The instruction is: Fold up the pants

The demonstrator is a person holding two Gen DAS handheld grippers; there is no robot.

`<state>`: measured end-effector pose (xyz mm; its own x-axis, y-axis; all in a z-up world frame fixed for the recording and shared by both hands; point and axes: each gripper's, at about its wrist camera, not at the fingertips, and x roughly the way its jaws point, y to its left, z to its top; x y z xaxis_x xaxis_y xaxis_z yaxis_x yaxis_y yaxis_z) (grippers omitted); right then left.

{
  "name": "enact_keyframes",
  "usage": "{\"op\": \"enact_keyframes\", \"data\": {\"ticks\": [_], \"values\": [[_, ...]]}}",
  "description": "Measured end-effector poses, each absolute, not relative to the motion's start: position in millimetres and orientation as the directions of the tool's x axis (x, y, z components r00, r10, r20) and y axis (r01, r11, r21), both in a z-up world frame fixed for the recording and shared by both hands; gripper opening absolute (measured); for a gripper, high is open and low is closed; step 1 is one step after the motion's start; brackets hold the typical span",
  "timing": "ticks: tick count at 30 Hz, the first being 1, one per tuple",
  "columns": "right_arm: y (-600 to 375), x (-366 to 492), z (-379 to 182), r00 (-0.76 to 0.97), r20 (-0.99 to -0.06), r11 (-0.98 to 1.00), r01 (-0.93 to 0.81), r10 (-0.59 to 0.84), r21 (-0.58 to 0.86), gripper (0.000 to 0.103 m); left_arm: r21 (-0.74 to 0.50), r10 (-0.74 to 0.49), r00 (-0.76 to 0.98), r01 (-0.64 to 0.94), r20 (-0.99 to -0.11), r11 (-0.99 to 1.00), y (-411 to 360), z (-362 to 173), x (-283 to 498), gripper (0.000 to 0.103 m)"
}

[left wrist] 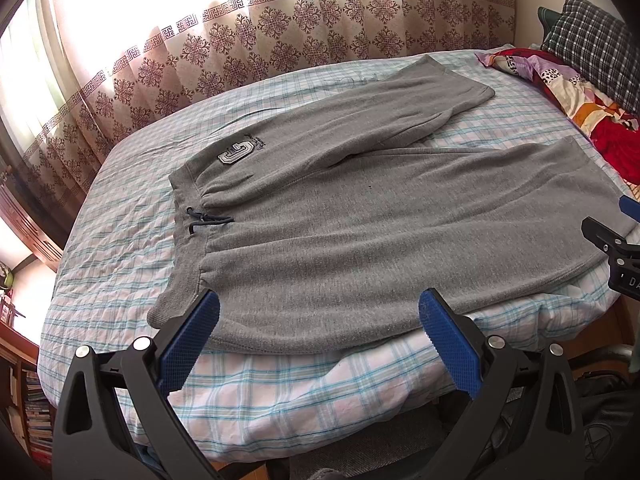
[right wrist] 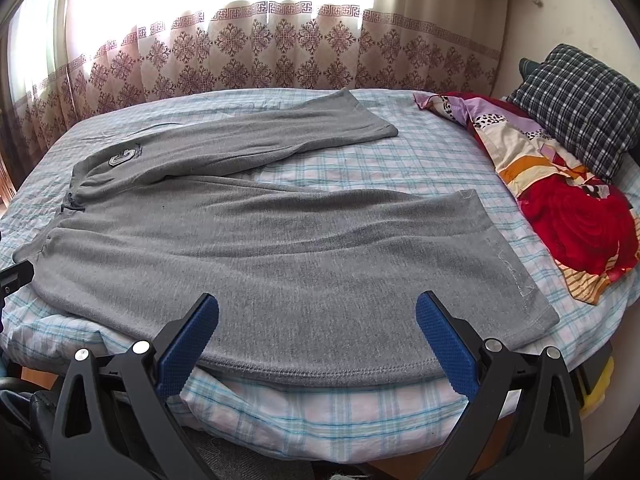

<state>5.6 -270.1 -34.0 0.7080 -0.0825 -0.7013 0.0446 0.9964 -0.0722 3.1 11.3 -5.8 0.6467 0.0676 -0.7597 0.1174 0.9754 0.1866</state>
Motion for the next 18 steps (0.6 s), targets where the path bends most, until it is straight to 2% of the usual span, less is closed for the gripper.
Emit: {"op": "enact_keyframes", "data": {"ticks": [18], "values": [[-277.2,4.5,-30.3,0.715,-0.689,0.993,0.089,-0.115,-0.074,0.098,0.195,0.077,0.656,0.109,-0.751,0.975,10.7,-6.0,3.1,0.101]]}}
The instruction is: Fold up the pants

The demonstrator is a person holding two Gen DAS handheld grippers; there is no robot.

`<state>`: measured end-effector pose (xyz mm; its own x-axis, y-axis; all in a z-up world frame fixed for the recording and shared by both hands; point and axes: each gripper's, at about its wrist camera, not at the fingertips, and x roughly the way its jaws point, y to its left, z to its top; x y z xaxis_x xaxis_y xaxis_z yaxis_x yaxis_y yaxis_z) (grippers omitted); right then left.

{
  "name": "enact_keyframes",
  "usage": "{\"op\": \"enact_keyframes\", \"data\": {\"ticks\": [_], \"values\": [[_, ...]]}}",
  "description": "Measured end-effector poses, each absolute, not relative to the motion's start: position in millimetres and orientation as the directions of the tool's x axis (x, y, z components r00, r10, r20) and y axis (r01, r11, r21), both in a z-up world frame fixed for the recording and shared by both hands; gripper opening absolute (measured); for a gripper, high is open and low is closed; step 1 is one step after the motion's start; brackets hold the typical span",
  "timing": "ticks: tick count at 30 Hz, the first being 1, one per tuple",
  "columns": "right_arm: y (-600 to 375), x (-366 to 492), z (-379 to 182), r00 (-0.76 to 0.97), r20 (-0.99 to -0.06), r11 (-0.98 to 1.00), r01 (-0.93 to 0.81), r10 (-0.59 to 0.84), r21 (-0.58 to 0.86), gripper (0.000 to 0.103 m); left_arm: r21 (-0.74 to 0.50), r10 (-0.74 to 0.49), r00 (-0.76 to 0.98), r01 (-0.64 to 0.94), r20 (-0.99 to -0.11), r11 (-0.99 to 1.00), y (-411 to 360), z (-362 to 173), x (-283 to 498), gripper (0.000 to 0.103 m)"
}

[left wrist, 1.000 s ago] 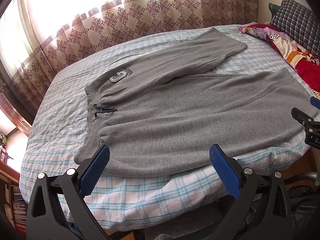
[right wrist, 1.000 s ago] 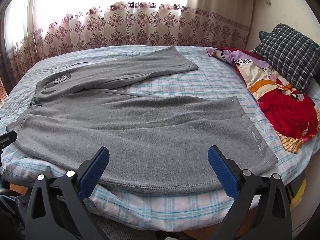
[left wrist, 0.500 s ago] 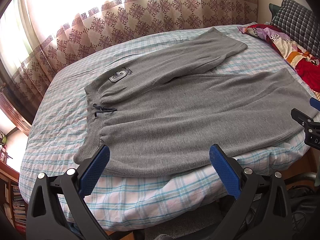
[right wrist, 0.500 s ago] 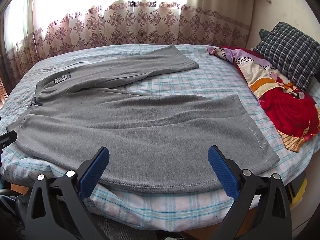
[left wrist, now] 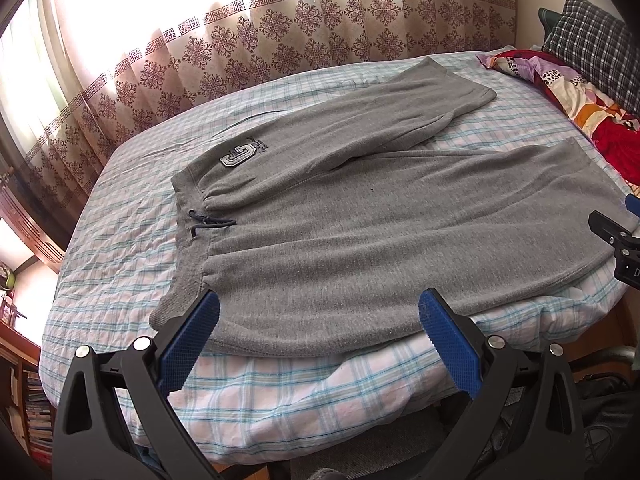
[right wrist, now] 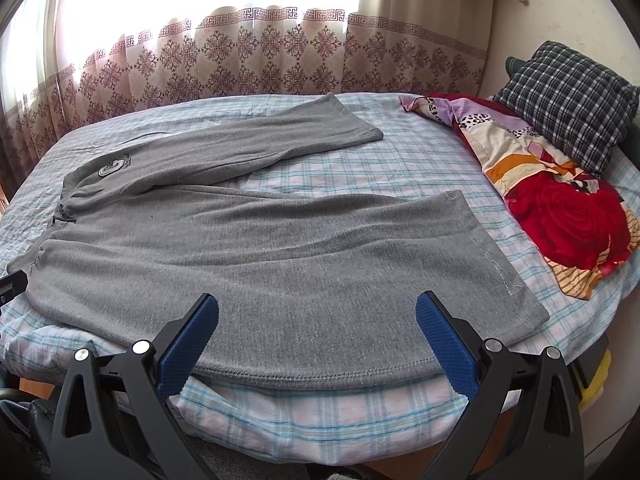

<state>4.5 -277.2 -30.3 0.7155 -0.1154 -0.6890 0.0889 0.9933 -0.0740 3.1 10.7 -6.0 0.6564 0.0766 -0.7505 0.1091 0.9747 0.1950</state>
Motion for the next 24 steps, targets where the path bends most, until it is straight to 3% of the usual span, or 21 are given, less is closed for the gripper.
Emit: {"op": "enact_keyframes", "data": {"ticks": [10,19,24], "values": [[-279.2,6.1,-29.1,0.712,-0.694,0.994,0.082,-0.107,-0.07,0.098,0.211,0.085,0.664,0.112,-0.743,0.971,6.7,-3.0,5.7,0.101],[-301.8,17.9,-26.9,0.652,-0.758,0.997,0.07,-0.022,0.031,0.098,0.24,0.092,0.664,0.135,-0.742,0.961,-1.3,-4.4,9.7,0.101],[-338.0,20.5,-20.2,0.652,-0.753,0.993,0.119,-0.091,-0.017,0.098,0.239,0.062,0.654,0.186,-0.754,0.953,-17.4,-6.2,21.2,0.101]]}}
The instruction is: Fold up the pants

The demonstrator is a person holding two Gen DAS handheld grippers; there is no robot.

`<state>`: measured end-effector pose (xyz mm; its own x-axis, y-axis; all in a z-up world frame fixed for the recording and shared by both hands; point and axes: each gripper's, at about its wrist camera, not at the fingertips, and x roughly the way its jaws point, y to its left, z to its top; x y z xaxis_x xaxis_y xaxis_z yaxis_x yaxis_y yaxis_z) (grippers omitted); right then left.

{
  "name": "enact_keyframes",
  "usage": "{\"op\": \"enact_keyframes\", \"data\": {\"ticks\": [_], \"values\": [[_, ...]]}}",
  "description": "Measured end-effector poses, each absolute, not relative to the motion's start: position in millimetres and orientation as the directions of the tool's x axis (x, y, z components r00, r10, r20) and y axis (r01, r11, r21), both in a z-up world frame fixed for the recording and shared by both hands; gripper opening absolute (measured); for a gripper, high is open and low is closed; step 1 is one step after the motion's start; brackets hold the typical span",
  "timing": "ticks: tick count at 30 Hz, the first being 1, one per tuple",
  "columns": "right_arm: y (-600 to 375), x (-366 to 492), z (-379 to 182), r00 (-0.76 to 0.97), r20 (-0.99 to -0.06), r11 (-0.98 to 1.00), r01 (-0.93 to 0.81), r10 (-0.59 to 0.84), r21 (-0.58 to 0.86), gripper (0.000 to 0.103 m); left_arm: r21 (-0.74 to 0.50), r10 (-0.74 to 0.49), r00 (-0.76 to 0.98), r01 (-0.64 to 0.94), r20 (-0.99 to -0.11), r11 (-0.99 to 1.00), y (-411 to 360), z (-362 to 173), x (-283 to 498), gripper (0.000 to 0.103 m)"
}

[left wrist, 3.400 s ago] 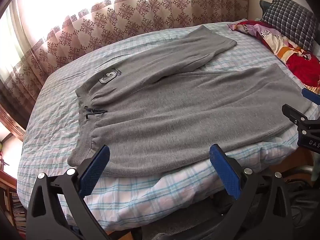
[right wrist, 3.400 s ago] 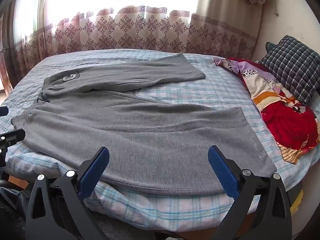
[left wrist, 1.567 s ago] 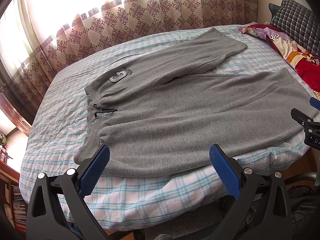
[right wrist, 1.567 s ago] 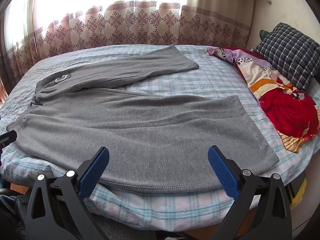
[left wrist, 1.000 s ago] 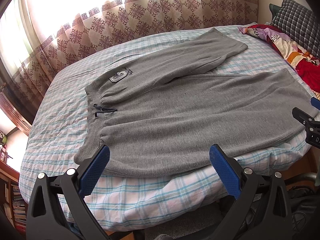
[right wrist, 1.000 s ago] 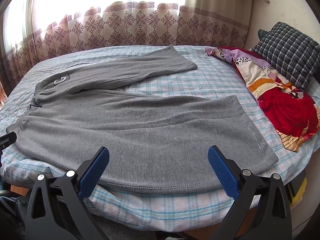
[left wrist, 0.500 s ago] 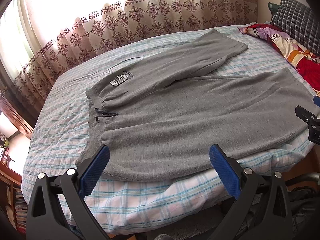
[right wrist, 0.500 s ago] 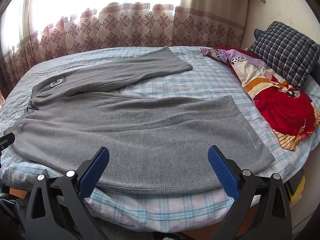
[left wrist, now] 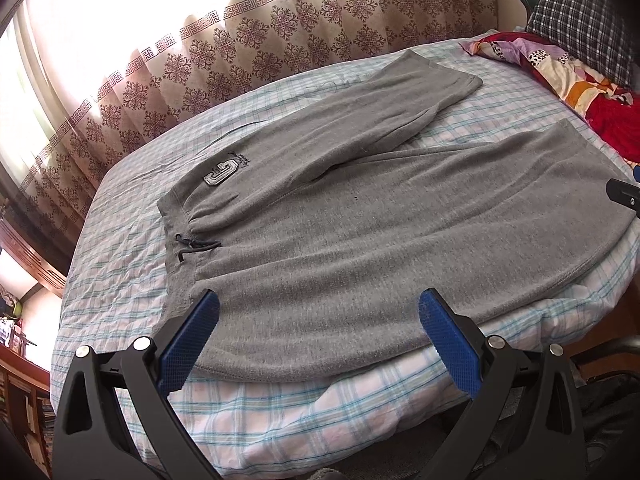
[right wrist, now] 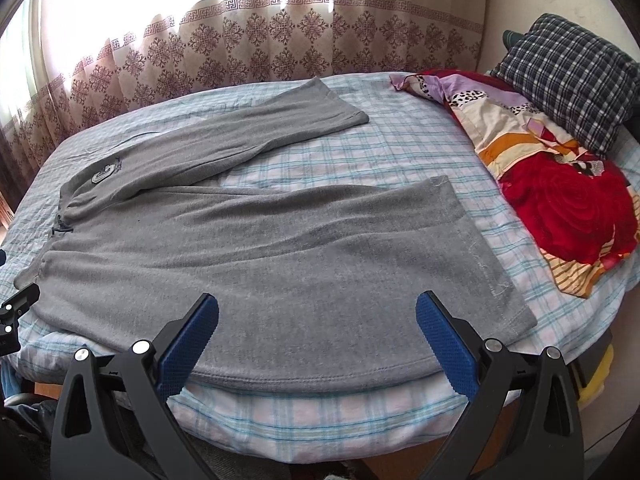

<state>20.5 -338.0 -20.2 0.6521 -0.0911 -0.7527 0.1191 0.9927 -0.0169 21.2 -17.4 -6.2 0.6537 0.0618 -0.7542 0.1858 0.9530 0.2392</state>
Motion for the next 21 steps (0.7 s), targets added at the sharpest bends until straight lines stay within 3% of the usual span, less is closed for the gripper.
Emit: {"op": "enact_keyframes", "data": {"ticks": [5,12,18,20,21], "values": [[-396.6,26.5,-30.2,0.59,-0.804,0.977,0.204,-0.069,0.066,0.098,0.207,0.0,0.625,0.258,-0.781,0.944,-40.3,-11.9,36.3,0.101],[-476.1,18.4,-34.3,0.582,-0.805,0.949,0.303,-0.114,0.085,0.098,0.203,-0.052,0.57,0.375,-0.82,0.905,-82.7,-28.4,61.0,0.101],[-513.6,11.8,-45.9,0.585,-0.804,0.945,0.31,-0.105,0.102,0.086,0.138,-0.114,0.5,0.439,-0.858,0.888,-117.7,-43.3,77.9,0.101],[-516.0,13.9,-51.2,0.581,-0.809,0.95,0.293,-0.089,0.107,0.071,0.128,-0.123,0.487,0.451,-0.865,0.883,-127.6,-46.5,82.6,0.101],[-517.1,16.0,-54.4,0.582,-0.81,0.954,0.279,-0.074,0.114,0.07,0.127,-0.125,0.482,0.456,-0.867,0.881,-132.6,-47.8,84.8,0.101]]}}
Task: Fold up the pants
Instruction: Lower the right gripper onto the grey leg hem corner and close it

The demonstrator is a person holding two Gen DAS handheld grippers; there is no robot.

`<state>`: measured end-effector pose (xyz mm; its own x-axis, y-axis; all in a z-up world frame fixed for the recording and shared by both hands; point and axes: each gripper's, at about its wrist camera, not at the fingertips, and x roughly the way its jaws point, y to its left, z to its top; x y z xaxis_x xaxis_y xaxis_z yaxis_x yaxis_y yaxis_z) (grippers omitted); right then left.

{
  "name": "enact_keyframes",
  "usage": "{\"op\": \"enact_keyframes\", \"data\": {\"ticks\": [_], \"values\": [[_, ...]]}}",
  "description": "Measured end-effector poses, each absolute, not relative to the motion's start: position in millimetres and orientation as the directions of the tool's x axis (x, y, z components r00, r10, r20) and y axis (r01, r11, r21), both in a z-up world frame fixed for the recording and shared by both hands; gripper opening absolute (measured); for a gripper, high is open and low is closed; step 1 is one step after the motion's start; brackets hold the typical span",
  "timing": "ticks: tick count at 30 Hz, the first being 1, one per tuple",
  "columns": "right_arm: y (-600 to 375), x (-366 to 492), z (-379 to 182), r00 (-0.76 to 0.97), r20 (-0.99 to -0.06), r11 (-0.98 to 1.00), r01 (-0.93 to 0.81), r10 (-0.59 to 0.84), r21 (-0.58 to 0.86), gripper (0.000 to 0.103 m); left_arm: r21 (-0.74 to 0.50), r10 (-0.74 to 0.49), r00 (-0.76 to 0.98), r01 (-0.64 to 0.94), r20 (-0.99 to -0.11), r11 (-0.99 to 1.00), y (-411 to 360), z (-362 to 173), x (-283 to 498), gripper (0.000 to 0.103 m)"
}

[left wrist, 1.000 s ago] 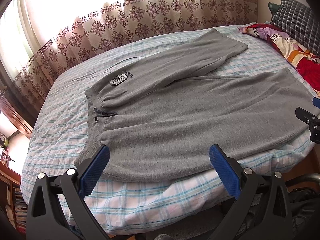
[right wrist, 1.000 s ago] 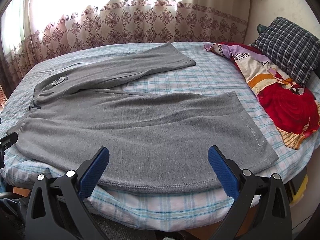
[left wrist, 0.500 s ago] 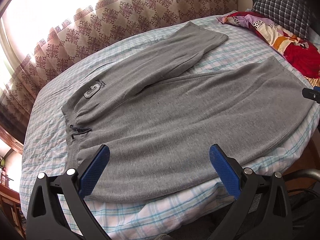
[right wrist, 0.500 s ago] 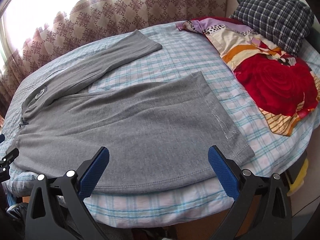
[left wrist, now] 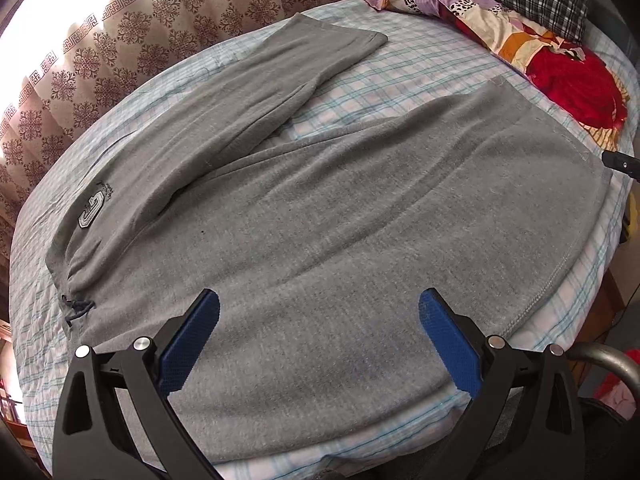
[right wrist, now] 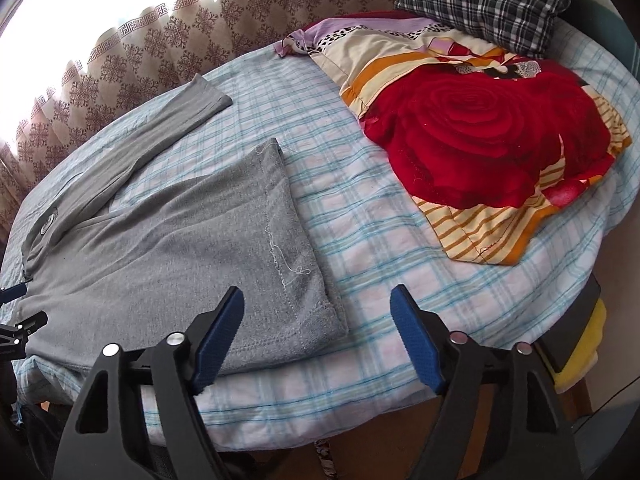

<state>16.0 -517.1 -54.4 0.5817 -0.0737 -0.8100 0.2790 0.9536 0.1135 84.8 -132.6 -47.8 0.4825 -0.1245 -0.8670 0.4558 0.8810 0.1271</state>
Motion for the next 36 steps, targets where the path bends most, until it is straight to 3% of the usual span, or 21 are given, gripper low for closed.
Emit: {"op": "enact_keyframes", "data": {"ticks": [6,14,36], "values": [[-521.2,32.9,-71.4,0.577,-0.816,0.965,0.189,0.04,0.181,0.048,0.121,-0.13,0.459,0.478,-0.879,0.87,-156.5,-52.4,95.2,0.101],[-529.7,34.0,-70.6,0.587,-0.806,0.968,0.149,0.076,0.2,0.017,0.126,-0.119,0.434,0.495,-0.893,0.859,-178.6,-60.3,102.8,0.101],[-539.7,49.9,-72.7,0.569,-0.795,0.963,0.02,0.21,0.268,0.018,0.106,-0.123,0.421,0.481,-0.899,0.871,-190.9,-60.2,110.4,0.101]]}}
